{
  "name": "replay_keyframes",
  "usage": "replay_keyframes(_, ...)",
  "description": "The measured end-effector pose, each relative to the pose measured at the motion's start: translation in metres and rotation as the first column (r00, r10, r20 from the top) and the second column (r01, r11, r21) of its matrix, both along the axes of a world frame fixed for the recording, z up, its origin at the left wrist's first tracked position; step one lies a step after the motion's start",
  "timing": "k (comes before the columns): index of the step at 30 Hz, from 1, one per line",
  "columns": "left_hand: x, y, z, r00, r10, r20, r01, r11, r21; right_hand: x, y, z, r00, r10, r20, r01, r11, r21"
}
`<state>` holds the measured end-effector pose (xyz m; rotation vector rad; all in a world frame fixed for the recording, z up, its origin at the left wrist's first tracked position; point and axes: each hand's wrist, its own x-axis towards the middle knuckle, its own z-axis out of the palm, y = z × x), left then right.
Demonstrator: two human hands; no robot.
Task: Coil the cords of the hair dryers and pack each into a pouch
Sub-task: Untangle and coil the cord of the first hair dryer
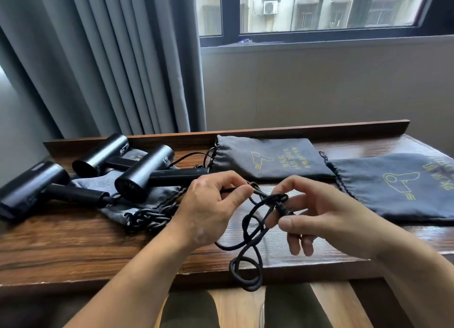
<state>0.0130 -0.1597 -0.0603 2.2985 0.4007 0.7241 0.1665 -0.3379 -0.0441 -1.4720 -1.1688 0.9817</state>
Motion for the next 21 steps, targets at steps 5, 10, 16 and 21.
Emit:
replay_keyframes(5, 0.0, -0.011, 0.006, 0.963, -0.217, -0.16, 0.238, 0.963, 0.127, -0.003, 0.004, 0.0, 0.999, 0.032, -0.036, -0.032, 0.999, -0.008)
replay_keyframes(10, 0.001, -0.008, 0.001, 0.951, -0.292, -0.102, 0.287, 0.956, -0.057, -0.005, 0.006, 0.003, 0.995, 0.053, -0.079, -0.057, 0.997, -0.046)
replay_keyframes(16, 0.003, -0.014, -0.012, 0.974, -0.225, -0.034, 0.217, 0.962, -0.164, 0.007, -0.003, 0.004, 0.986, 0.136, -0.098, -0.142, 0.988, -0.053)
replay_keyframes(21, 0.0, -0.015, -0.003, 0.953, -0.303, 0.024, 0.283, 0.855, -0.434, 0.009, 0.001, -0.001, 0.988, -0.016, 0.156, 0.018, 1.0, -0.01)
